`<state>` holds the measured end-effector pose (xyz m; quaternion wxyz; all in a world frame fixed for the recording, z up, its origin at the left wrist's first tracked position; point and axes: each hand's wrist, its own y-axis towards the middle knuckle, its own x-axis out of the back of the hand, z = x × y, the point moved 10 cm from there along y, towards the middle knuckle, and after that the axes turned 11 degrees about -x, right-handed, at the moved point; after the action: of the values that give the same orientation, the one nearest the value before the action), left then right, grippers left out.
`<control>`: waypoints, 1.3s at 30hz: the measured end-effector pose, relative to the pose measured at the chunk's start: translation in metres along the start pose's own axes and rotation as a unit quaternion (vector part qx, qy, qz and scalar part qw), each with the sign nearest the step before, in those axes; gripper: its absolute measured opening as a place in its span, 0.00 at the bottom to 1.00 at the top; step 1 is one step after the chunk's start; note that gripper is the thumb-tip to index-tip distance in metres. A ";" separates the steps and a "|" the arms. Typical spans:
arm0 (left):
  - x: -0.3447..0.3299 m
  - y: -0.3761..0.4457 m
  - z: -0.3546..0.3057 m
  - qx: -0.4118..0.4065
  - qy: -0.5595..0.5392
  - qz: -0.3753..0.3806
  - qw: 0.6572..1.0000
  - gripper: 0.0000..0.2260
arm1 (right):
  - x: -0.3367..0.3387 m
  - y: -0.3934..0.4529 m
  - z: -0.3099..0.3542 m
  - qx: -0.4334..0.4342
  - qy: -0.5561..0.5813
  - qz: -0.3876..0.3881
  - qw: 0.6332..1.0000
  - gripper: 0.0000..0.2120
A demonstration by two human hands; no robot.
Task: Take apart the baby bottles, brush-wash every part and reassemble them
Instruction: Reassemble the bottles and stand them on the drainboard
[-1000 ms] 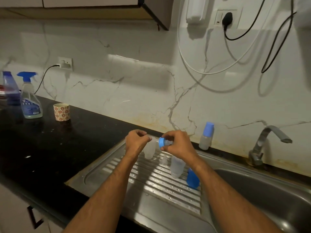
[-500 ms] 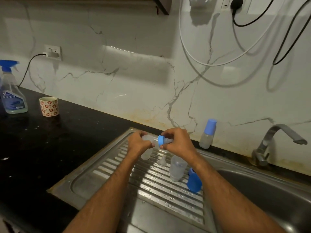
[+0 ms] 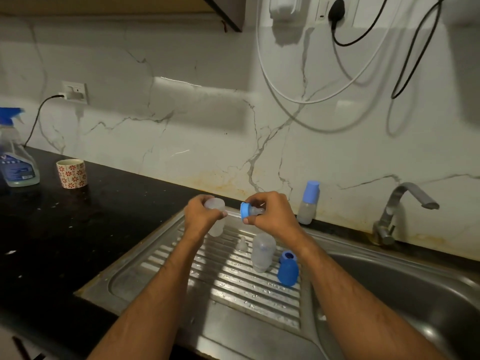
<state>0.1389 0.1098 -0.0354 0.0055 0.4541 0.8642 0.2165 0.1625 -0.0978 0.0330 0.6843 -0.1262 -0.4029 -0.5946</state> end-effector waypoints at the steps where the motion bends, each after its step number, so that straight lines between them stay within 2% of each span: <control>1: 0.005 0.000 -0.006 -0.004 -0.003 -0.005 1.000 0.26 | 0.006 -0.002 0.001 0.001 0.003 -0.003 1.000 0.22; 6: 0.022 -0.010 -0.046 -0.027 -0.035 -0.030 0.999 0.26 | 0.045 -0.025 0.002 0.006 0.003 -0.027 1.000 0.23; 13: 0.001 -0.047 -0.115 -0.060 -0.069 -0.012 0.996 0.26 | 0.108 -0.074 -0.027 -0.020 0.019 -0.053 0.998 0.22; 22: -0.094 -0.122 -0.172 -0.092 -0.085 0.045 0.991 0.26 | 0.194 -0.143 -0.098 -0.074 0.010 -0.104 0.992 0.22; 26: -0.150 -0.152 -0.175 -0.034 -0.159 0.090 0.983 0.19 | 0.241 -0.175 -0.135 -0.102 0.011 -0.138 0.985 0.22; 28: -0.173 -0.164 -0.177 0.035 -0.261 0.108 0.959 0.16 | 0.266 -0.189 -0.150 -0.114 0.012 -0.162 0.980 0.22; 29: -0.187 -0.171 -0.179 0.081 -0.330 0.115 0.933 0.16 | 0.278 -0.197 -0.158 -0.120 0.013 -0.173 0.978 0.22; 31: -0.219 -0.191 -0.173 0.200 -0.483 0.132 0.842 0.16 | 0.295 -0.207 -0.171 -0.128 0.014 -0.183 0.975 0.21; 32: -0.238 -0.205 -0.167 0.248 -0.505 0.144 0.814 0.15 | 0.305 -0.215 -0.181 -0.135 0.015 -0.188 0.973 0.21; 33: -0.253 -0.219 -0.152 0.265 -0.459 0.165 0.832 0.16 | 0.312 -0.220 -0.189 -0.142 0.019 -0.191 0.971 0.22; 34: -0.267 -0.234 -0.134 0.245 -0.348 0.207 0.881 0.17 | 0.319 -0.227 -0.199 -0.150 0.021 -0.195 0.969 0.22; 35: -0.273 -0.248 -0.115 0.206 -0.178 0.247 0.930 0.18 | 0.322 -0.232 -0.207 -0.156 0.021 -0.196 0.968 0.22; 36: -0.273 -0.255 -0.103 0.155 -0.036 0.253 0.954 0.19 | 0.324 -0.235 -0.213 -0.163 0.019 -0.193 0.967 0.23; 37: -0.274 -0.260 -0.098 0.115 0.051 0.244 0.962 0.20 | 0.324 -0.238 -0.220 -0.169 0.014 -0.189 0.967 0.23; 38: -0.276 -0.263 -0.092 0.110 0.074 0.239 0.962 0.21 | 0.323 -0.239 -0.225 -0.175 0.011 -0.183 0.967 0.22; 39: -0.281 -0.266 -0.089 0.129 0.044 0.231 0.963 0.21 | 0.325 -0.241 -0.231 -0.179 0.008 -0.182 0.967 0.22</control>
<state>0.0774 -0.2755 -0.1077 -0.1411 0.6283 0.7559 0.1181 0.0243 -0.5422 0.0385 0.5342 -0.1668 -0.3009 -0.7722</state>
